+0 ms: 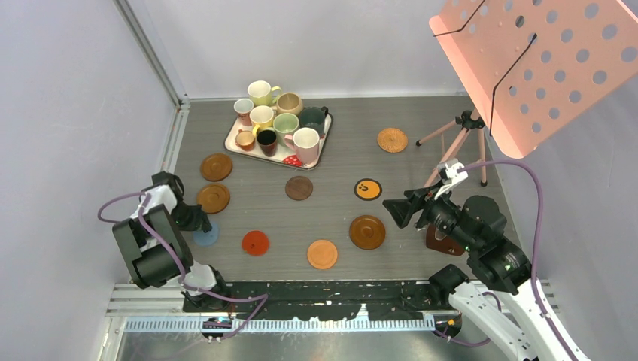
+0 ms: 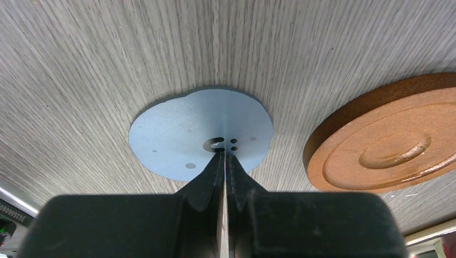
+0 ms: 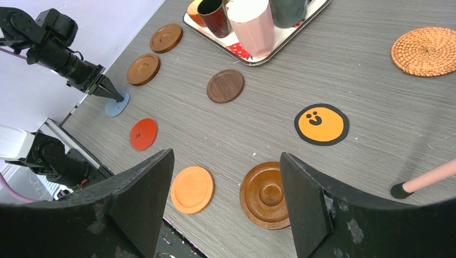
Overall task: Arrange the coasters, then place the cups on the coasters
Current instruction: Move the coaster to the corner of the board.
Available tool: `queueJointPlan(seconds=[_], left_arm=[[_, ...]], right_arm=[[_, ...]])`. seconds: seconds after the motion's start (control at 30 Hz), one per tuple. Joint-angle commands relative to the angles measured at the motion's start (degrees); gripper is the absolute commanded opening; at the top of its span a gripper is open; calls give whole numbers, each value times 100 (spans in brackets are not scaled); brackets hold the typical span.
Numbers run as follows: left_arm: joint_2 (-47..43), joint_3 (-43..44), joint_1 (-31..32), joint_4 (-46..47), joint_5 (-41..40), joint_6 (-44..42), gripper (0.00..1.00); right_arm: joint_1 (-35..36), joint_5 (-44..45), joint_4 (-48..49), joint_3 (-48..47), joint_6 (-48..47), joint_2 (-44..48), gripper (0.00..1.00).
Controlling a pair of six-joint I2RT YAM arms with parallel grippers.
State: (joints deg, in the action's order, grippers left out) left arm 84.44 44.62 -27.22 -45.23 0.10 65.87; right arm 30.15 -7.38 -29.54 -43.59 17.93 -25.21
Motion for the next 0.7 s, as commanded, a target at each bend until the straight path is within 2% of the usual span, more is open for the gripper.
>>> queueJointPlan(seconds=[0.0,0.5,0.67], left_arm=[[42,-142,164,-31,-45,164,5],[-526,-146,251,-366,-51,196,5],[-928,410,533,-562,47,9,6]], right_arm=[[17,17,192,-145,17,119,79],[17,17,96,-158,162,306,79],[20,-15,93,-109,210,316,79]])
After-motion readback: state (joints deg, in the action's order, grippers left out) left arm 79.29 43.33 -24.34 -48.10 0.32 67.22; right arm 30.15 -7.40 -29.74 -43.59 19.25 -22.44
